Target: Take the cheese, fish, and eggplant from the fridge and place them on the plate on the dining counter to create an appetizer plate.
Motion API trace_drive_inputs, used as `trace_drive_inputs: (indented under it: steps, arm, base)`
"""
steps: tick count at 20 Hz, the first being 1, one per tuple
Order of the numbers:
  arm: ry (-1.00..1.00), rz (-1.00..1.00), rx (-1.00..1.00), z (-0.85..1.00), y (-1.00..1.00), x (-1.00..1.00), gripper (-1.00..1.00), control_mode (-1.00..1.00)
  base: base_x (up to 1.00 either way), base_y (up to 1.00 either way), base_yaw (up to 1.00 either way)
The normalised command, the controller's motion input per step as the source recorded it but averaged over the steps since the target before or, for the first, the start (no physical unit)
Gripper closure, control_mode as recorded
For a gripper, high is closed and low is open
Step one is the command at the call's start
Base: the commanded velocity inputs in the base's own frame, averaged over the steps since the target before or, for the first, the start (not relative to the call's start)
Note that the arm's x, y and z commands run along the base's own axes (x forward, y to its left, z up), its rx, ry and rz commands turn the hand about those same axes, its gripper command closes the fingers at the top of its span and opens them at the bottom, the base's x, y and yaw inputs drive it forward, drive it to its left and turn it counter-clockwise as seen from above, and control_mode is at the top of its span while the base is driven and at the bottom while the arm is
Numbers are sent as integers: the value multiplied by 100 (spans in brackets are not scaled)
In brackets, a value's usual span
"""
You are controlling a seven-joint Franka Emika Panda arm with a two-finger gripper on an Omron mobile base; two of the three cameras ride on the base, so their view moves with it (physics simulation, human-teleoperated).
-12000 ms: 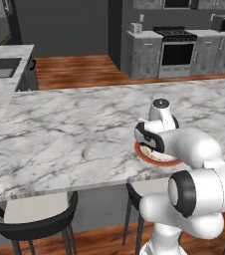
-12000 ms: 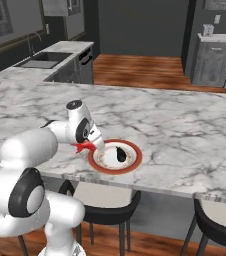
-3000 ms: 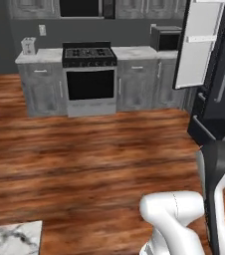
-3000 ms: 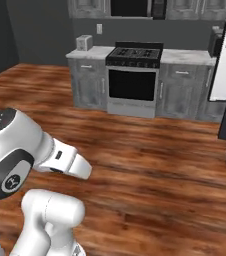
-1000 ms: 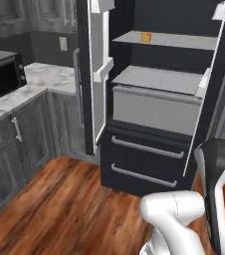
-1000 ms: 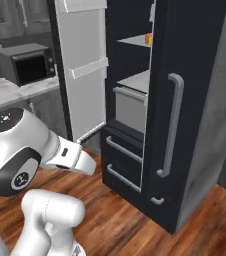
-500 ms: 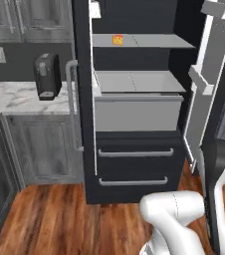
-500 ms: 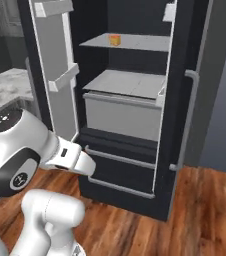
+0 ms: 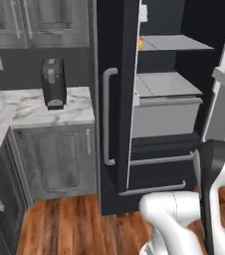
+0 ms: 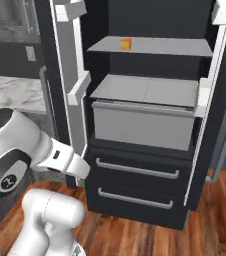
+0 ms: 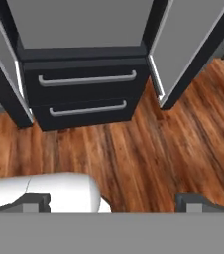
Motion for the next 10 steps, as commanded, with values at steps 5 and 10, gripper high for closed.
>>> trace_drive_inputs:
  steps: [5,10]
  arm:
    - [0,0,0,0,0,0,-100,100]
    - [0,0,0,0,0,0,-100,100]
  base:
    - [72,-91,10]
    - [56,-89,17]
